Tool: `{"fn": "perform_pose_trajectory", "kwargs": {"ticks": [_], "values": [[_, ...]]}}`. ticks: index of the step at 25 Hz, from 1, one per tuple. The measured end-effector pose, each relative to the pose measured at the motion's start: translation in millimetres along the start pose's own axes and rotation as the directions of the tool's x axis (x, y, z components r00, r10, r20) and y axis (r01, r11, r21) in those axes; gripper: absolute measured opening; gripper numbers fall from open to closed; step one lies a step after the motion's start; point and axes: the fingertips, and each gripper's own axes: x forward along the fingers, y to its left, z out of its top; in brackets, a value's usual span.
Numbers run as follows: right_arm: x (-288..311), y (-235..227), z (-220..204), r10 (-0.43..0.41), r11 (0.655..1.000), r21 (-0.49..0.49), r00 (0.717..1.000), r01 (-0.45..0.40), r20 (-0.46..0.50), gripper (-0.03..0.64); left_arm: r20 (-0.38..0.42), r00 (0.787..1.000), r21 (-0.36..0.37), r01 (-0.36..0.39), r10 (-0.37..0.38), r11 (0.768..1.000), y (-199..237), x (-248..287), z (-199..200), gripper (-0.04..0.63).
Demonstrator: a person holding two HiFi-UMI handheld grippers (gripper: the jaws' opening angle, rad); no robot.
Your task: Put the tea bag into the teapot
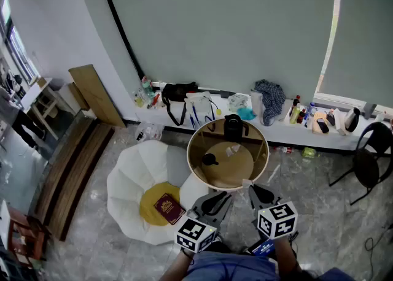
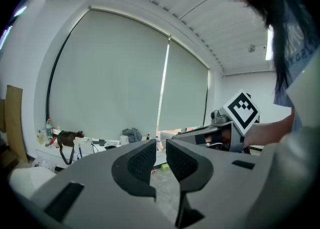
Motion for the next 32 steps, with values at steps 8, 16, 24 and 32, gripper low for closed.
{"fn": "perform_pose_trajectory", "kwargs": {"ticks": [8,16,24,32], "values": [[6.7,8.7,-0.8,-0.008,0.999,-0.046,1.000,0.008,0.006,0.018,-0.009,1.000,-0.006,0.008,-0.008,1.000,8.3,-4.2,-6.2,0.057],[15.9,25.1,-6.7,-0.027,0.999,-0.045,1.000,0.027,-0.001,0.018,-0.024,1.000,-0.028,0.017,-0.017,0.999,22.5,-20.6,-17.0,0.057],[18.2,35.9,-13.2,-0.092,0.994,-0.068,0.996,0.091,-0.015,0.018,-0.022,0.999,-0.025,0.031,-0.032,0.999,44.0,-36.1,-26.2,0.057],[11.4,24.7,-26.6,-0.146,0.988,-0.063,0.987,0.142,-0.063,0.018,-0.016,1.000,-0.086,0.025,-0.027,0.996,52.8,-36.8,-35.2,0.057]]}}
